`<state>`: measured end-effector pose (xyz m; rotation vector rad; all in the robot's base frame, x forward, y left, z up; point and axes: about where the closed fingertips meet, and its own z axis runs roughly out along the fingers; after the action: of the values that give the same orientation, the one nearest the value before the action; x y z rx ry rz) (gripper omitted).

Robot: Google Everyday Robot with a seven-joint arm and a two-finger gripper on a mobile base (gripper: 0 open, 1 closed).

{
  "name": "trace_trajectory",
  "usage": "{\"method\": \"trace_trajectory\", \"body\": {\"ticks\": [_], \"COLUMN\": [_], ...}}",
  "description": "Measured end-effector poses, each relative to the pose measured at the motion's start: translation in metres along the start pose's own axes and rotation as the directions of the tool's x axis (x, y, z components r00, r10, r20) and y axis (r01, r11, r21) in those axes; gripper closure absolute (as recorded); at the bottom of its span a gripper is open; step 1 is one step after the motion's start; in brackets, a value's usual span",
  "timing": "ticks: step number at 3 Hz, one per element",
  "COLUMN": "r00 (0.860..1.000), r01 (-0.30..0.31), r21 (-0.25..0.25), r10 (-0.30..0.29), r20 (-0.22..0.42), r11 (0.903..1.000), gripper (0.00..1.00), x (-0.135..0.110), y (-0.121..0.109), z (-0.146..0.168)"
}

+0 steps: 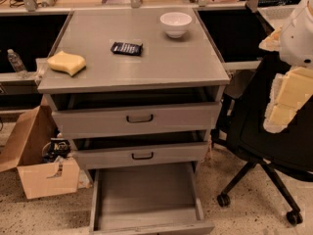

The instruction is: Place rxbar blueberry into bottom drawer

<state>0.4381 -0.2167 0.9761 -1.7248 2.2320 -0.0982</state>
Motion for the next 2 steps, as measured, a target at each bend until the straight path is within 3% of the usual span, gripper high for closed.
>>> {"method": "trace_trajectory", "body": {"ticks": [1,2], "r00": [1.000,0.994], "r01": [0.004,0.035], "r21": [0.007,0.013], "r10": [-0.004,-0.036], "r20": [0.007,0.102], "r11": [1.0000,0.9993], "gripper": [0.00,0.00], "x": [-0.003,-0.039], "y": [-0.002,-0.025], "z": [0.000,0.007]}}
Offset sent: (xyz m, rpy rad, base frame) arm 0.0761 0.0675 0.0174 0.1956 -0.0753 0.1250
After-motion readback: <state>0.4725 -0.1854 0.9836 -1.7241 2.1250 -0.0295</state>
